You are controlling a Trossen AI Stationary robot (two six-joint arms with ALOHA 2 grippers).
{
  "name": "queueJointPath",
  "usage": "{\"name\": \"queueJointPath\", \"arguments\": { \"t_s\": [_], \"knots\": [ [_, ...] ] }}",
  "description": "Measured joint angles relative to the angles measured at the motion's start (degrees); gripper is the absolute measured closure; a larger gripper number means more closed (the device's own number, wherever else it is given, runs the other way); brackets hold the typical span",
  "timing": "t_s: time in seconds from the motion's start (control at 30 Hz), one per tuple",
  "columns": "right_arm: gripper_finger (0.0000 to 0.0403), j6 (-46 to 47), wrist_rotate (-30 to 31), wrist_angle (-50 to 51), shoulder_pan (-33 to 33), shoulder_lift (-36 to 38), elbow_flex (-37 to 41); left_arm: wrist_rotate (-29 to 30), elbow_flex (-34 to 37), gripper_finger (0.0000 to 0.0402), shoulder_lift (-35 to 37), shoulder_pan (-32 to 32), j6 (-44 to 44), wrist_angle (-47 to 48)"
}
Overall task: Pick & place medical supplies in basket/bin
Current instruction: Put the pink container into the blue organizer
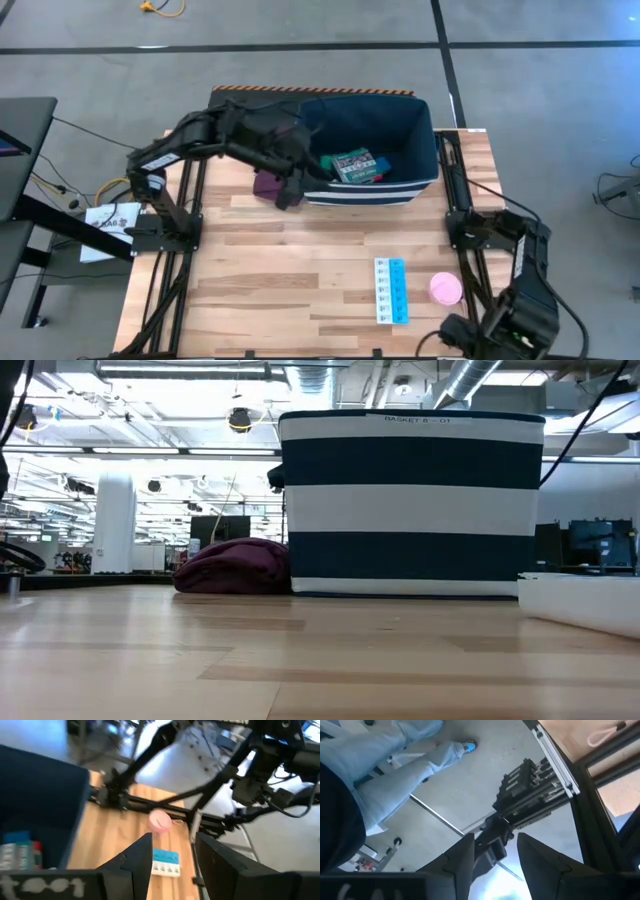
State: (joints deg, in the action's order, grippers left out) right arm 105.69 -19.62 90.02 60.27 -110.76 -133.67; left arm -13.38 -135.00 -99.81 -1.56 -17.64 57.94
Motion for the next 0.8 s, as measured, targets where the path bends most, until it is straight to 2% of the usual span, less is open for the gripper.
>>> {"name": "queueJointPath", "arguments": {
  "t_s": [0.13, 0.3, 0.47, 0.57, 0.7, 0.8],
  "knots": [
    [0.0247, 4.0, 0.3, 0.1, 1.5, 0.2, 1.5, 5.6, 0.0, 0.0264, 1.6, 0.8, -1.2, 0.2],
    [0.0251, 8.4, 3.5, -0.1, 3.8, 0.3, 8.0, 11.3, 0.0, 0.0264, 3.4, 1.8, -2.9, 0.0],
    [0.0259, 3.8, 3.4, -0.3, 4.7, 1.1, 17.3, 13.6, 0.0, 0.0264, 3.9, 2.3, -3.3, -0.3],
    [0.026, 4.1, 5.3, 0.2, 4.1, 5.3, 25.2, 14.3, 0.0, 0.0264, 4.0, 2.2, -4.4, -1.3],
    [0.0261, 6.3, 12.8, 0.0, 3.0, 12.1, 36.7, 14.3, 0.0, 0.0264, 4.0, 2.3, -4.6, -2.5],
    [0.0261, 7.7, 11.2, -0.6, 1.9, 17.9, 44.1, 14.3, 0.0, 0.0264, 3.9, 2.3, -5.6, -2.4]
  ]
}}
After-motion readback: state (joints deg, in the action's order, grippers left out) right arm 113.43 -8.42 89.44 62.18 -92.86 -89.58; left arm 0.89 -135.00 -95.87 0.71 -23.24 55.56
